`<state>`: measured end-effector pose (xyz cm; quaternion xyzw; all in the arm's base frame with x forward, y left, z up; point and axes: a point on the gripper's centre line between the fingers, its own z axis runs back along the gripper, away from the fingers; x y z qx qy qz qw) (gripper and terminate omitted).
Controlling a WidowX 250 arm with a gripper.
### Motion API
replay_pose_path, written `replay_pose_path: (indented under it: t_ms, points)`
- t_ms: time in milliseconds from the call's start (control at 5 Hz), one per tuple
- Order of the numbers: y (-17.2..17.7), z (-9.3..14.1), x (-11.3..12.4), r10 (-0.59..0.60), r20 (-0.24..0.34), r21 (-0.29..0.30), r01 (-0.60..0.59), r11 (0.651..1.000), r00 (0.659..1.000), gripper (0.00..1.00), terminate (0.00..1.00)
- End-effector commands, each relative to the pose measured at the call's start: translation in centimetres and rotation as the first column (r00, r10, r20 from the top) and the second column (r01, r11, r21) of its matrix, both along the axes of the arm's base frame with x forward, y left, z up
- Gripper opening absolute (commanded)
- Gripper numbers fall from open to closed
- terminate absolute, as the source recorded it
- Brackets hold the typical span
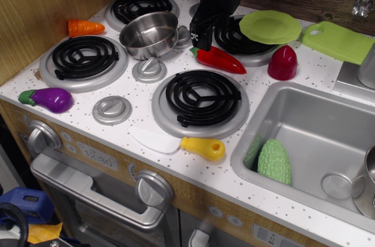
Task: Put pepper in pot or pan
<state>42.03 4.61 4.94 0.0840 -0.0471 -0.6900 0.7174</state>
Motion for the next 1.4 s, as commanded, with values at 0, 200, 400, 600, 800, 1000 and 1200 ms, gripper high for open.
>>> replay_pose_path:
  t_ms: [0,200,400,600,800,1000,1200]
  points:
    - [0.0,0.0,0.0,0.000,0.000,0.000,0.000,1.000,1.000,1.00,0.00]
    - [0.3,-1.1,0.2,0.006,0.023,-0.021,-0.006,1.000,1.000,1.00,0.00]
    - [0.6,-2.2,0.3,-0.001,0.036,-0.037,0.002,0.999,0.999,1.00,0.00]
    - [1.0,-3.0,0.4,-0.007,0.048,-0.053,0.009,0.999,0.999,1.00,0.00]
    - [1.5,-4.1,0.1,0.004,0.063,-0.067,0.000,0.998,0.998,0.00,0.00]
    - [1.7,-4.3,0.1,0.000,0.069,-0.058,0.004,0.998,0.998,0.00,0.00]
    - [1.9,-1.8,0.0,0.000,0.026,-0.009,0.000,1.000,1.000,0.00,0.00]
